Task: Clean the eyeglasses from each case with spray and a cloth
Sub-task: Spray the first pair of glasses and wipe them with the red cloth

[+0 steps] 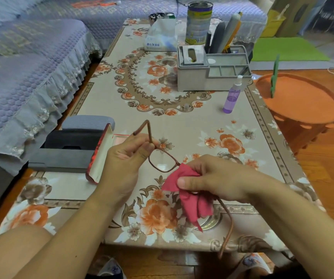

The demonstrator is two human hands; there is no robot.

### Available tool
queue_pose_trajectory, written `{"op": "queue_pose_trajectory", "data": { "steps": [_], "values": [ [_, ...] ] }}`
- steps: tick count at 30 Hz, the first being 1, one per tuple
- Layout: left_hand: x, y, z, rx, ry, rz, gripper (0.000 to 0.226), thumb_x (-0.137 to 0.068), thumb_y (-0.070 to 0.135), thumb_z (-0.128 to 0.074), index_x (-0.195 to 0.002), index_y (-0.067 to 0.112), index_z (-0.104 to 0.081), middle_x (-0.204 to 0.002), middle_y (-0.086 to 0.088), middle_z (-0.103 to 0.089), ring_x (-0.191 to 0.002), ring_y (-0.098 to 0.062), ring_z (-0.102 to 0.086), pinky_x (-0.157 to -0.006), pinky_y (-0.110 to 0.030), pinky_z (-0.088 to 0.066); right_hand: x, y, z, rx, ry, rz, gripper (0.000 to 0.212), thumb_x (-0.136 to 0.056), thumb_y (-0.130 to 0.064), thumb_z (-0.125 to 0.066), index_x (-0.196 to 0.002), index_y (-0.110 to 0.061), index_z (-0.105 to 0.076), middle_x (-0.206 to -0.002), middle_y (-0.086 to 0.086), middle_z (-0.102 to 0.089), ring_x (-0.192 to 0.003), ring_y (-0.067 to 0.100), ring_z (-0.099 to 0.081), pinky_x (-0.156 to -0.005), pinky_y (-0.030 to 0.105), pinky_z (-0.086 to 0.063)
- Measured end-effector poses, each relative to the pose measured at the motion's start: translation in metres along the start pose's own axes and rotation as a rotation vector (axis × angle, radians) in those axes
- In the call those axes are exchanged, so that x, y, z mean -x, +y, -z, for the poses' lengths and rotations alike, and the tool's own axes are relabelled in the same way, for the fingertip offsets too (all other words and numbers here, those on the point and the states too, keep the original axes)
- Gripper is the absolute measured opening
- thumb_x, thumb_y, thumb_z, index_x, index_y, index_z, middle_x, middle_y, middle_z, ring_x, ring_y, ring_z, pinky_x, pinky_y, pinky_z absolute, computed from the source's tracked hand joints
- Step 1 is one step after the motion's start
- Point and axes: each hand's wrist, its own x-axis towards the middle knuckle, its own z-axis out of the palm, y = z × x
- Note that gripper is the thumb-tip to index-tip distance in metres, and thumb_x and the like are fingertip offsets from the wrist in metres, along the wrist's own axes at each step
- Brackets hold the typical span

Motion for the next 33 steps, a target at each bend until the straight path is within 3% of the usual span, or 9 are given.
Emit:
{"op": "queue_pose_trajectory", "data": {
  "steps": [3, 7, 10, 14, 17, 21, 23, 26, 33],
  "values": [
    [-0.001, -0.003, -0.001, 0.023, 0.003, 0.028, 0.015, -0.085, 0.024, -0.062, -0.087, 0.024, -0.077, -0.089, 0.016, -0.073, -0.095, 0.000, -0.066, -0.088, -0.014, -0.048, 0.003, -0.002, -0.001, 0.011, 0.037, 0.042, 0.029, -0.104, -0.031, -0.053, -0.084, -0.015, -0.067, -0.075, 0.003, -0.074, -0.065, 0.016, -0.069, -0.062, 0.026, -0.051],
    [-0.006, -0.002, 0.007, 0.023, 0.008, -0.017, 0.021, -0.086, 0.023, -0.063, -0.085, 0.036, -0.080, -0.091, 0.015, -0.070, -0.096, -0.004, -0.064, -0.090, -0.018, -0.047, 0.006, -0.004, 0.001, -0.384, -0.096, 0.031, 0.029, -0.101, 0.006, -0.046, -0.101, -0.011, -0.070, -0.084, 0.010, -0.074, -0.073, 0.019, -0.073, -0.070, 0.023, -0.057],
    [-0.005, -0.001, 0.006, 0.017, 0.009, -0.001, 0.021, -0.084, 0.024, -0.064, -0.085, 0.036, -0.081, -0.092, 0.016, -0.072, -0.101, -0.004, -0.064, -0.094, -0.020, -0.048, 0.002, -0.002, -0.001, -0.351, -0.144, -0.021, 0.030, -0.095, 0.019, -0.044, -0.102, 0.000, -0.066, -0.086, 0.013, -0.075, -0.079, 0.020, -0.075, -0.074, 0.025, -0.059],
    [0.001, 0.000, -0.001, -0.033, -0.046, 0.011, 0.014, -0.085, 0.020, -0.063, -0.088, 0.021, -0.077, -0.092, 0.012, -0.073, -0.095, 0.002, -0.066, -0.088, -0.013, -0.048, 0.000, 0.002, -0.006, -0.132, -0.085, -0.054, 0.013, -0.097, -0.004, -0.062, -0.090, -0.006, -0.074, -0.083, 0.017, -0.075, -0.073, 0.028, -0.072, -0.069, 0.029, -0.061],
    [0.000, -0.001, -0.001, 0.002, -0.025, 0.061, 0.016, -0.084, 0.024, -0.063, -0.085, 0.026, -0.079, -0.093, 0.009, -0.072, -0.096, 0.001, -0.067, -0.088, -0.014, -0.048, 0.001, 0.001, -0.006, -0.084, 0.036, -0.019, 0.032, -0.100, -0.030, -0.058, -0.085, -0.006, -0.072, -0.076, 0.009, -0.075, -0.064, 0.021, -0.069, -0.061, 0.022, -0.053],
    [-0.006, 0.000, 0.006, 0.016, 0.010, 0.015, 0.018, -0.083, 0.027, -0.064, -0.082, 0.034, -0.081, -0.090, 0.015, -0.073, -0.095, 0.000, -0.066, -0.088, -0.016, -0.049, 0.002, 0.000, -0.001, -0.366, -0.038, 0.001, 0.021, -0.100, -0.013, -0.052, -0.100, -0.013, -0.072, -0.088, 0.006, -0.074, -0.079, 0.021, -0.070, -0.069, 0.024, -0.057],
    [-0.008, 0.000, 0.010, 0.013, 0.021, -0.009, 0.017, -0.083, 0.026, -0.065, -0.084, 0.031, -0.081, -0.090, 0.016, -0.072, -0.094, 0.000, -0.065, -0.088, -0.017, -0.049, 0.002, 0.001, 0.003, -0.430, -0.132, -0.045, 0.020, -0.099, 0.000, -0.050, -0.107, -0.004, -0.068, -0.093, 0.012, -0.072, -0.082, 0.021, -0.071, -0.072, 0.026, -0.058],
    [-0.004, -0.002, 0.007, -0.051, -0.026, -0.015, 0.017, -0.086, 0.022, -0.065, -0.088, 0.030, -0.080, -0.093, 0.014, -0.072, -0.096, -0.002, -0.065, -0.090, -0.019, -0.049, -0.001, 0.004, 0.004, -0.258, -0.212, -0.136, 0.018, -0.097, 0.008, -0.053, -0.109, 0.010, -0.066, -0.095, 0.025, -0.072, -0.084, 0.029, -0.073, -0.074, 0.029, -0.060],
    [-0.005, 0.001, 0.001, -0.070, -0.029, 0.016, 0.013, -0.085, 0.022, -0.064, -0.090, 0.023, -0.076, -0.093, 0.010, -0.073, -0.098, 0.000, -0.067, -0.089, -0.016, -0.050, 0.006, -0.003, 0.009, -0.023, -0.114, -0.279, 0.014, -0.094, -0.010, -0.068, -0.094, 0.000, -0.078, -0.086, 0.020, -0.076, -0.069, 0.023, -0.072, -0.069, 0.031, -0.060]
  ]
}}
